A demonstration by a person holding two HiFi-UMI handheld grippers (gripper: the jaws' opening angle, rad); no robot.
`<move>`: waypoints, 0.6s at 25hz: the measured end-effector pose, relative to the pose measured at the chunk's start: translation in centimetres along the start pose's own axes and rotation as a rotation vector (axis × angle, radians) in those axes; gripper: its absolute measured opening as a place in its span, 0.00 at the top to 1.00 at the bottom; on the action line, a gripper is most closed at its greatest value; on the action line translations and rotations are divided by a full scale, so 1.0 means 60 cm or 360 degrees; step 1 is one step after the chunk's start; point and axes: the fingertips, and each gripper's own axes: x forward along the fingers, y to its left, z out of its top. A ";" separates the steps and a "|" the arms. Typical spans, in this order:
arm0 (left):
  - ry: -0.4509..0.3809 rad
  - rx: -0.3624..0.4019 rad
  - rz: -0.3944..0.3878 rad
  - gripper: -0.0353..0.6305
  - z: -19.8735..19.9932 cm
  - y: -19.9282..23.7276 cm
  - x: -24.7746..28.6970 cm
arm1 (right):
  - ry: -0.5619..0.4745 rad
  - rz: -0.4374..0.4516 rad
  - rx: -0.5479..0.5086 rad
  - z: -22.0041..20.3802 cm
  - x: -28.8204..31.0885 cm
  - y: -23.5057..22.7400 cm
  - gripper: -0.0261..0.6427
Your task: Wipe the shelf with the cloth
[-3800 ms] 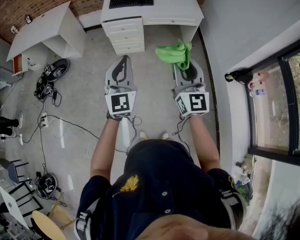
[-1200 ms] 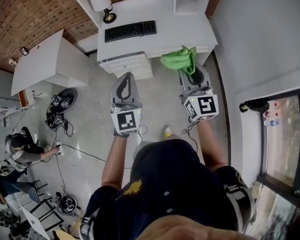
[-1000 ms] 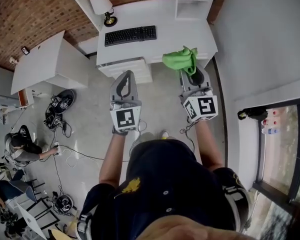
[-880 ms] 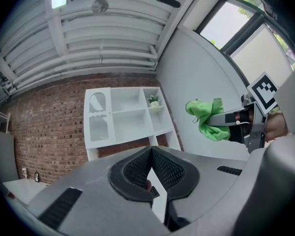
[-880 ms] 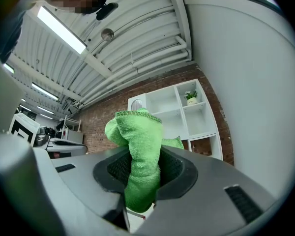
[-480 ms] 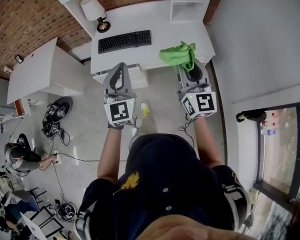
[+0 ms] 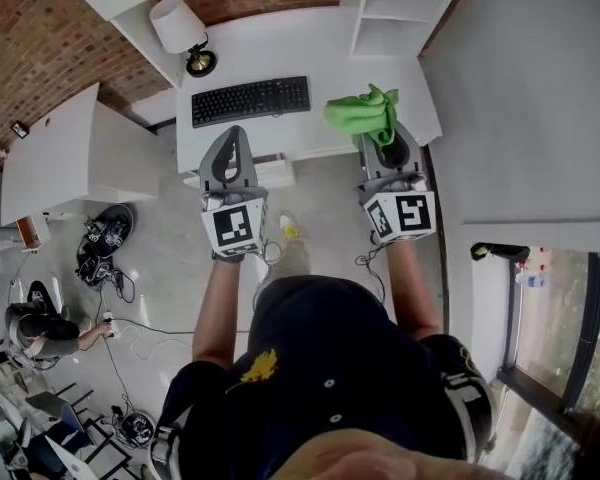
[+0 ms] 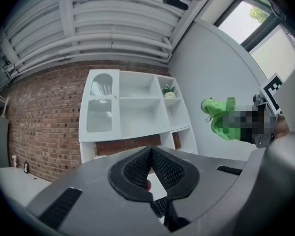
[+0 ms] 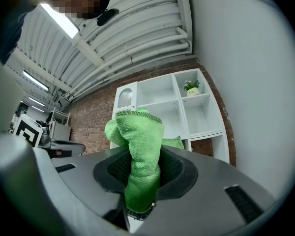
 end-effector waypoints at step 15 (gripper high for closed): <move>0.0048 -0.0180 -0.0035 0.92 -0.094 0.190 0.327 | 0.0099 0.0033 -0.0064 -0.072 0.371 0.000 0.81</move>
